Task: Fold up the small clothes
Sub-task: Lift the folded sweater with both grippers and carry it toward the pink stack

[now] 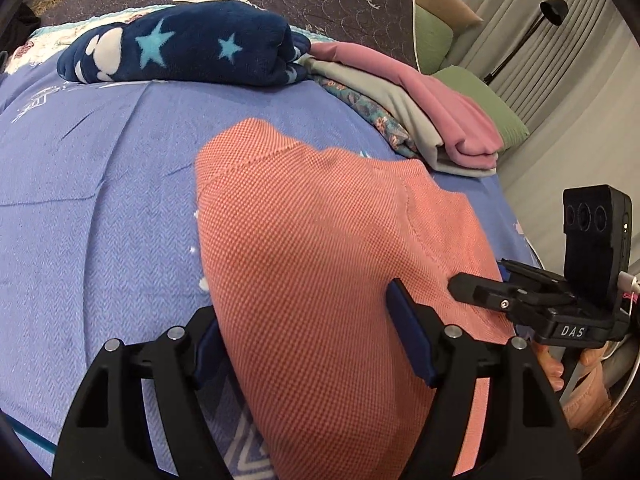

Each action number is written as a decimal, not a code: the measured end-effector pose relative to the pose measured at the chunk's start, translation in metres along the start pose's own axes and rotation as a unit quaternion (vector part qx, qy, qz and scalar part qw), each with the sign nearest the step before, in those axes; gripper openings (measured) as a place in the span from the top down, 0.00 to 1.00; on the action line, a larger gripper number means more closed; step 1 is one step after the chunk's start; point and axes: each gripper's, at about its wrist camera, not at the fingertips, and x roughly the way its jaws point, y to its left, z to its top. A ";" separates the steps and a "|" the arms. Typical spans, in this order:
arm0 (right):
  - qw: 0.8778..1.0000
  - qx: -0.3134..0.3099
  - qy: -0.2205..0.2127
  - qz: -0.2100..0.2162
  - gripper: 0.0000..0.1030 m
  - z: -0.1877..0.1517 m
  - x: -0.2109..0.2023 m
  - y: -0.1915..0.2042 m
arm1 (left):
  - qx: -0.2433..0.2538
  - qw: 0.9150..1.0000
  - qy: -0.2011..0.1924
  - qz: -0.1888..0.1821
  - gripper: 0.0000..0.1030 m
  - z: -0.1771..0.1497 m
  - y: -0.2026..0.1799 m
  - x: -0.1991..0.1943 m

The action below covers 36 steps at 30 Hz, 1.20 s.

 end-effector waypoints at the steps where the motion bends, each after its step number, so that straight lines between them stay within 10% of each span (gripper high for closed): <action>1: 1.000 -0.002 -0.001 0.001 0.49 0.000 0.001 0.000 | 0.002 1.000 -0.004 0.002 0.33 0.000 0.000 0.000; 6: 1.000 -0.011 -0.019 0.009 0.80 0.000 -0.004 0.007 | 0.019 0.999 -0.037 0.023 0.76 0.000 -0.009 -0.017; 21: 0.971 -0.103 -0.209 -0.050 0.83 -0.032 -0.153 0.075 | 0.120 0.977 -0.171 0.037 0.79 -0.008 -0.124 -0.144; 36: 0.931 -0.113 -0.324 -0.123 0.83 0.042 -0.278 0.046 | 0.188 0.947 -0.257 0.032 0.79 0.076 -0.246 -0.173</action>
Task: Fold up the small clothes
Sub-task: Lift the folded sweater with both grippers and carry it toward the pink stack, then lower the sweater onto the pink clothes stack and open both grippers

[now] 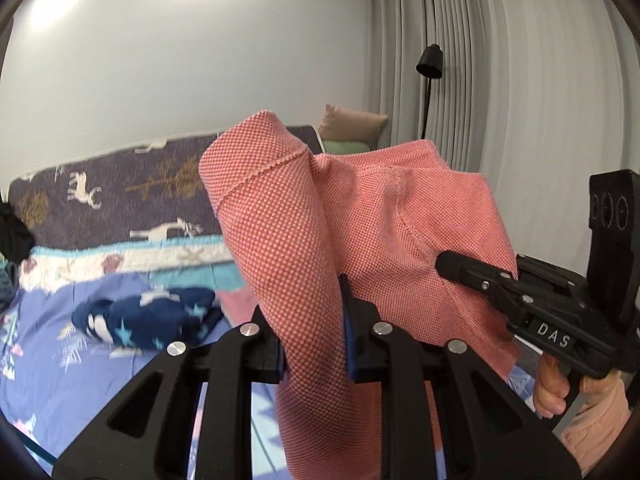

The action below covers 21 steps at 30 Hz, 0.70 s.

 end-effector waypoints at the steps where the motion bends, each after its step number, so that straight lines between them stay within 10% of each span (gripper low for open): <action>1: 1.000 -0.003 -0.003 -0.010 0.83 0.006 0.004 -0.005 | 0.005 1.000 -0.003 0.003 0.79 0.006 -0.004 0.003; 21: 0.997 0.020 0.049 -0.063 0.83 0.028 0.171 -0.072 | -0.059 0.994 0.027 0.091 0.79 0.026 0.043 0.172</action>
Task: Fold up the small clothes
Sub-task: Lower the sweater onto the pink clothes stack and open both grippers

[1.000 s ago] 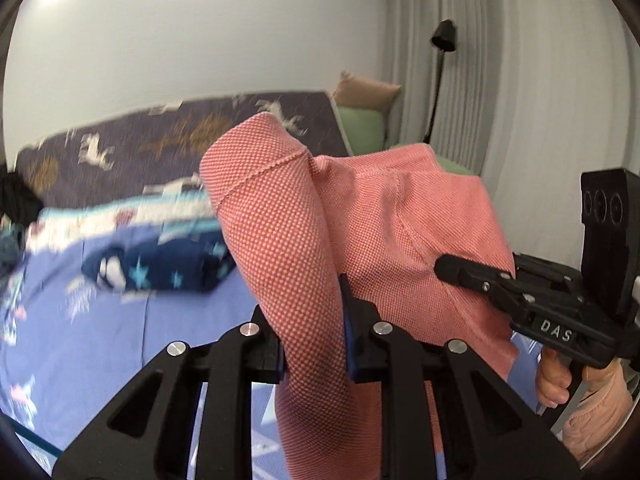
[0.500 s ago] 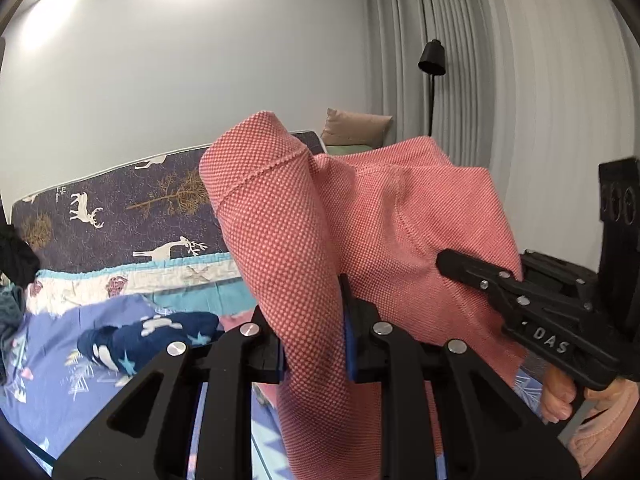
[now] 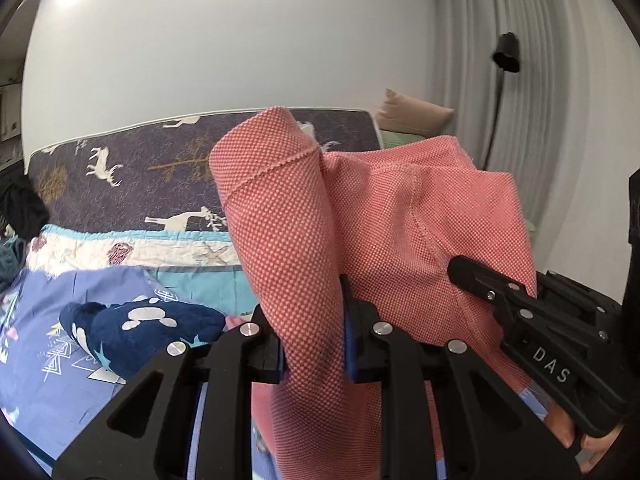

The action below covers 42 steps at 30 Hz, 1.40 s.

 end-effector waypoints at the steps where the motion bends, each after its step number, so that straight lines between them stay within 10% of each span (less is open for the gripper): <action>1: 1.000 0.002 0.004 0.000 0.83 -0.001 0.009 0.000 | -0.003 1.000 0.001 0.005 0.79 -0.003 0.002 0.009; 7: 0.999 -0.005 0.036 0.009 0.83 -0.016 0.081 -0.003 | -0.021 0.999 0.018 0.040 0.77 -0.024 0.022 0.073; 9: 0.999 -0.011 0.049 -0.003 0.80 -0.027 0.109 -0.001 | -0.022 0.997 0.043 0.063 0.57 -0.039 0.032 0.103; 15: 0.989 -0.048 0.106 -0.090 0.69 -0.087 0.155 -0.004 | 0.017 0.991 0.083 0.105 0.38 -0.092 0.058 0.141; 19: 0.989 -0.058 0.096 -0.095 0.53 -0.107 0.139 -0.006 | 0.028 0.993 0.060 0.094 0.30 -0.095 0.055 0.125; 42: 0.995 0.000 0.039 -0.094 0.38 -0.107 -0.015 0.006 | 0.085 0.994 -0.002 0.062 0.13 -0.102 0.015 -0.003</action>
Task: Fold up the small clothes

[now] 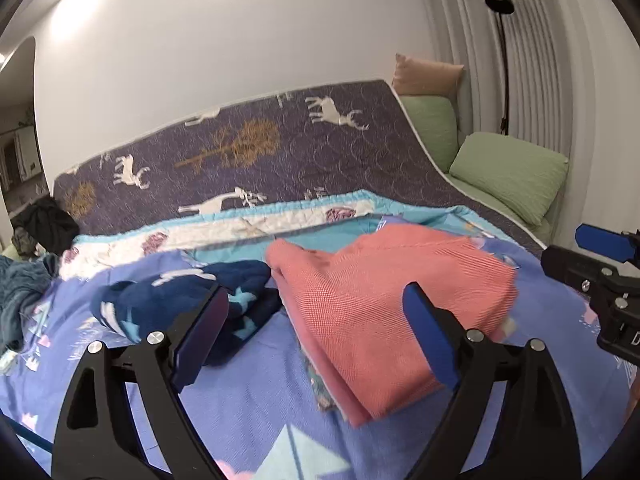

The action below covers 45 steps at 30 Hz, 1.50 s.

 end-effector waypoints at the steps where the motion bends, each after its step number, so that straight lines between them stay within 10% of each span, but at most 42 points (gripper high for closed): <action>1: 1.000 0.002 0.000 0.001 0.38 -0.001 -0.008 0.000 | 0.002 1.000 -0.002 0.000 0.13 0.001 -0.001 -0.006; 20: 0.999 0.008 -0.026 -0.017 0.30 -0.044 -0.159 0.011 | 0.024 0.999 -0.046 0.008 0.01 -0.010 -0.021 -0.163; 45: 0.999 0.030 -0.009 -0.034 0.28 -0.085 -0.209 0.023 | 0.019 1.000 0.011 0.004 0.01 -0.066 -0.030 -0.220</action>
